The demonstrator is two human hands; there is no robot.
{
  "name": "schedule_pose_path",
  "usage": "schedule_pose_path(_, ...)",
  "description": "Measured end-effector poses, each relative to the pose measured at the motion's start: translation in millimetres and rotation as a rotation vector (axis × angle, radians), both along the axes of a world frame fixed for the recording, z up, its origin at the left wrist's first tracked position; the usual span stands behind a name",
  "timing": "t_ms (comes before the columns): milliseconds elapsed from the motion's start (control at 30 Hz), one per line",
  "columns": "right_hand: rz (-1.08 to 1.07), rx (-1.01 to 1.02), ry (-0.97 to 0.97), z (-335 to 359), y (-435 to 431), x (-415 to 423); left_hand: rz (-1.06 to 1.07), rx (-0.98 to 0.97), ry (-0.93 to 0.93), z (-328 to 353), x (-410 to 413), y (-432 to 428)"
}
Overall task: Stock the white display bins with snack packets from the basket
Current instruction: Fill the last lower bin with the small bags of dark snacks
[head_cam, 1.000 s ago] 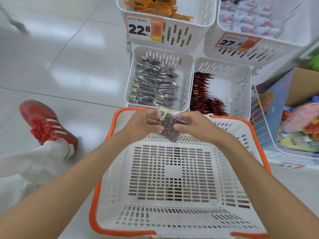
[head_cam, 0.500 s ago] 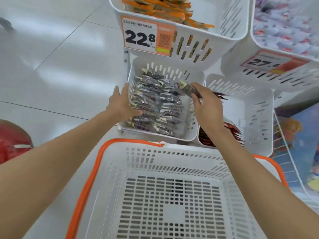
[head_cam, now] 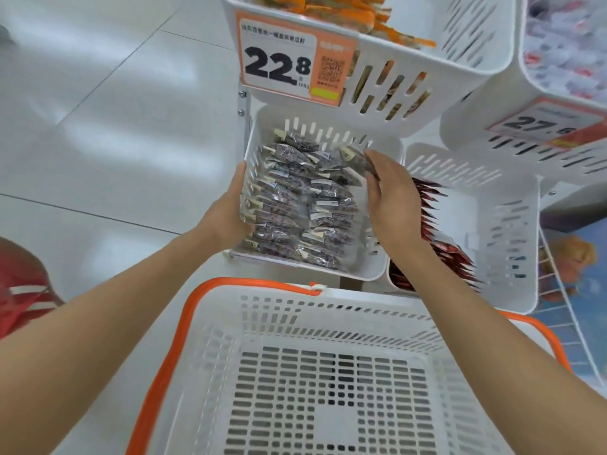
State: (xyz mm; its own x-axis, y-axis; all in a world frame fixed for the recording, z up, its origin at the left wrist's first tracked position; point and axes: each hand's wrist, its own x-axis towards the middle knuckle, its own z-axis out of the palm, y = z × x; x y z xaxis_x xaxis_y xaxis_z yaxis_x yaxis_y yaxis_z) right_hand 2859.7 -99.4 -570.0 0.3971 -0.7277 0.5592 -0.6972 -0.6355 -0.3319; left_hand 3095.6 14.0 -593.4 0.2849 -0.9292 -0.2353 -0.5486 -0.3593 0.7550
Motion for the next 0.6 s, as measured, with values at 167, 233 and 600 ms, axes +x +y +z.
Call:
schedule_pose_path(167, 0.047, -0.129, 0.167, 3, -26, 32, -0.002, 0.019, -0.02, -8, 6, 0)
schedule_pose_path(233, 0.073, -0.141, 0.154, 8, -22, 36, -0.003, 0.015, -0.026, -12, 8, 0)
schedule_pose_path(600, -0.388, 0.271, 0.142, 26, 59, -34, 0.011, 0.024, -0.03, -17, 9, -1)
